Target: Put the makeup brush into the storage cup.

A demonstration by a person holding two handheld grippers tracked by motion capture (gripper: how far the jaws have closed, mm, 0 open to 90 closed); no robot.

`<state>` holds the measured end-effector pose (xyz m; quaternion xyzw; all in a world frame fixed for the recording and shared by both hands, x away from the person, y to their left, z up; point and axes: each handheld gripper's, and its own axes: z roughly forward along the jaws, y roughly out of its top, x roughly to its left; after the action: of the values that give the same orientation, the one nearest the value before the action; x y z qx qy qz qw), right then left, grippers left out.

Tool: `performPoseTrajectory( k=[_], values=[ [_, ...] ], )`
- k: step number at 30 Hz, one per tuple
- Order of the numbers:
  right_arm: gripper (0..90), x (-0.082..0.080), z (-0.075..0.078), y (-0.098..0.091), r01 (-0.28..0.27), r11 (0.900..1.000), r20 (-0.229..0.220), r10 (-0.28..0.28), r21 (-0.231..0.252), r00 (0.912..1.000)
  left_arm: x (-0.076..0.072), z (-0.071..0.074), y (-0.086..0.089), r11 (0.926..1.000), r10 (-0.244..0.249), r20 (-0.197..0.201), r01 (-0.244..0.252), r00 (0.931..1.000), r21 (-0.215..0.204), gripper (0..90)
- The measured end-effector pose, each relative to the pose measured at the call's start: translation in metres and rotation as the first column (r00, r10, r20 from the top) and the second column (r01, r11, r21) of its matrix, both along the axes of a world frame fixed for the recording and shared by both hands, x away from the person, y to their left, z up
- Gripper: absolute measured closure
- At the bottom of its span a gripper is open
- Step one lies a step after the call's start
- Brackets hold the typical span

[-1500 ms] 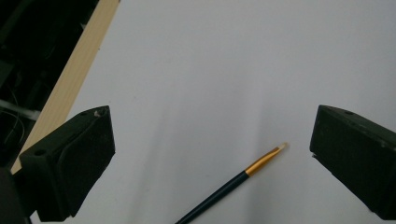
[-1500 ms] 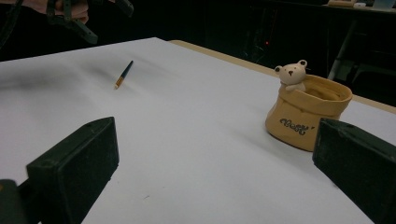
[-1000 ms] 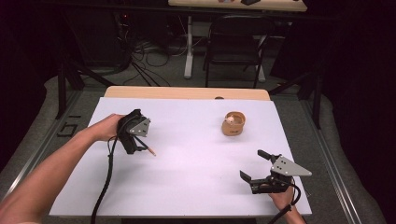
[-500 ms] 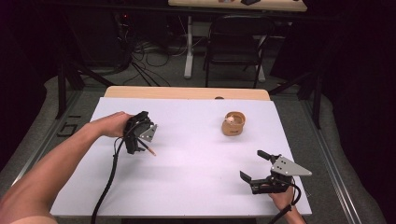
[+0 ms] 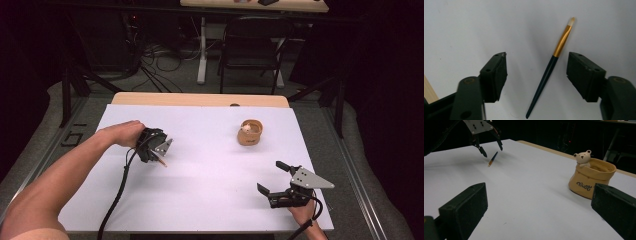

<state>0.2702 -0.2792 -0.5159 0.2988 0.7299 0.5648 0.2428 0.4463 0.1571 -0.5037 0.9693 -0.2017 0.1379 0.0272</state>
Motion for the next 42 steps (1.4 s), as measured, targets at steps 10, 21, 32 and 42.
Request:
performPoseTrajectory(
  k=[10,21,32,42],
  values=[
    [0.4,0.0,0.0,0.0,-0.001,1.0,-0.003,0.001,-0.004,1.0,0.002,-0.008,0.0,0.9975,-0.036,-0.049,0.039,0.9981,0.058,54.9],
    [0.4,0.0,-0.001,0.0,-0.001,1.0,-0.006,0.001,-0.006,1.0,0.005,-0.015,-0.001,0.992,-0.063,-0.084,0.072,0.9945,0.104,70.1],
    [0.5,0.0,-0.001,0.0,0.001,1.0,-0.008,-0.001,-0.008,1.0,0.007,-0.019,-0.003,0.9891,-0.074,-0.093,0.085,0.9929,0.12,77.9],
    [0.7,0.0,-0.001,0.0,0.004,1.0,-0.008,-0.004,-0.006,1.0,0.008,-0.021,-0.004,0.9879,-0.069,-0.112,0.083,0.9914,0.131,82.1]
  ],
)
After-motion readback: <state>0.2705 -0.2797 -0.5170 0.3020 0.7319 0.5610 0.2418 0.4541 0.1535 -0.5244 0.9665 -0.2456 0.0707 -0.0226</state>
